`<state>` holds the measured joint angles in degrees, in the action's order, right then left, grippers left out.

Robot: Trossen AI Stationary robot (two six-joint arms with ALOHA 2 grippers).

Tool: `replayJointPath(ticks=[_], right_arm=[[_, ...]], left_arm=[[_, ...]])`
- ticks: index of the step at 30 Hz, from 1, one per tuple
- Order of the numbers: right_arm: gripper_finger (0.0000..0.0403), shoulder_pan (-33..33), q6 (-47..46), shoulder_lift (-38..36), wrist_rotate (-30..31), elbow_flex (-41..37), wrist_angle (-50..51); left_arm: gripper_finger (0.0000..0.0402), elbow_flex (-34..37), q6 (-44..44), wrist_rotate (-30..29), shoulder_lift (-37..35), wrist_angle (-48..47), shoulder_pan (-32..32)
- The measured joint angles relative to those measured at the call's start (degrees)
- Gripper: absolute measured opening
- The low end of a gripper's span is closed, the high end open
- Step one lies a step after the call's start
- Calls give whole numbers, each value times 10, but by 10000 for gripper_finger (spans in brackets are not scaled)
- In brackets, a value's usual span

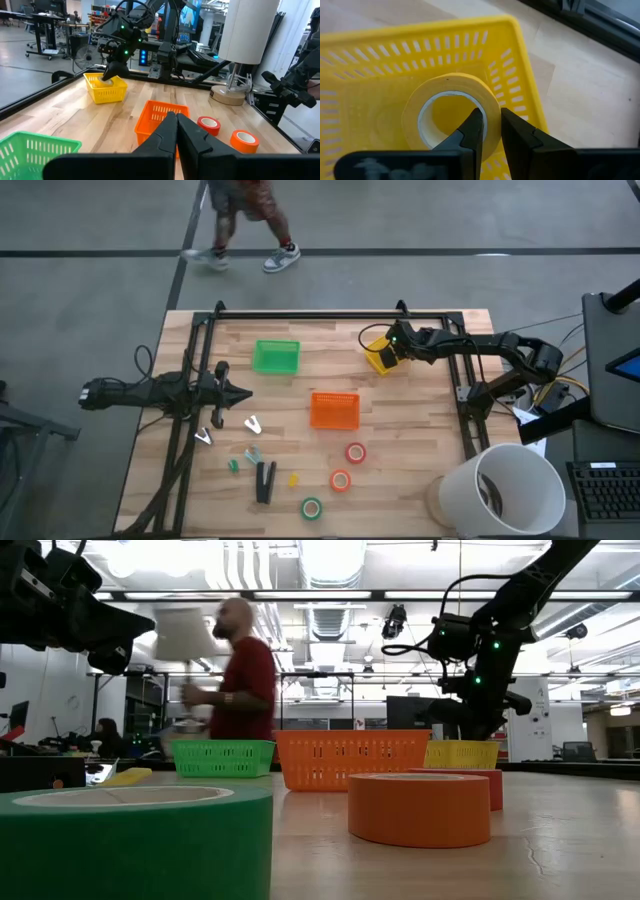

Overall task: Pick and place Stapler, Stapler remover, tape
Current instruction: Put the yellow tape into the yellow bin, then put the red tape into the yellow bin

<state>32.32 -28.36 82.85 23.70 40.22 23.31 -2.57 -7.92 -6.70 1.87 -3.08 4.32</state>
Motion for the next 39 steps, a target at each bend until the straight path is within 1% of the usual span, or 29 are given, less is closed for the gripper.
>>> replayJointPath(ticks=[5, 9, 16, 20, 25, 30, 34, 39], right_arm=[[61, 0, 3, 0, 2, -11, -15], [74, 0, 3, 0, 3, -11, -18], [120, 0, 5, 0, 8, -11, -19], [149, -1, 29, 0, 7, -9, -25], [171, -10, 31, 0, 5, 8, -26], [180, -34, 36, 0, 0, 23, -24], [178, -62, 58, 0, -2, 37, -24], [176, -96, 59, -1, -2, 50, -24]], left_arm=[[10, 0, 0, 0, 0, 0, 0], [10, 0, 0, 0, 0, 0, 0], [10, 0, 0, 0, 0, 0, 0], [10, 0, 0, 0, 0, 0, 0], [10, 0, 0, 0, 0, 0, 0], [10, 0, 0, 0, 0, 0, 0], [10, 0, 0, 0, 0, 0, 0], [10, 0, 0, 0, 0, 0, 0]])
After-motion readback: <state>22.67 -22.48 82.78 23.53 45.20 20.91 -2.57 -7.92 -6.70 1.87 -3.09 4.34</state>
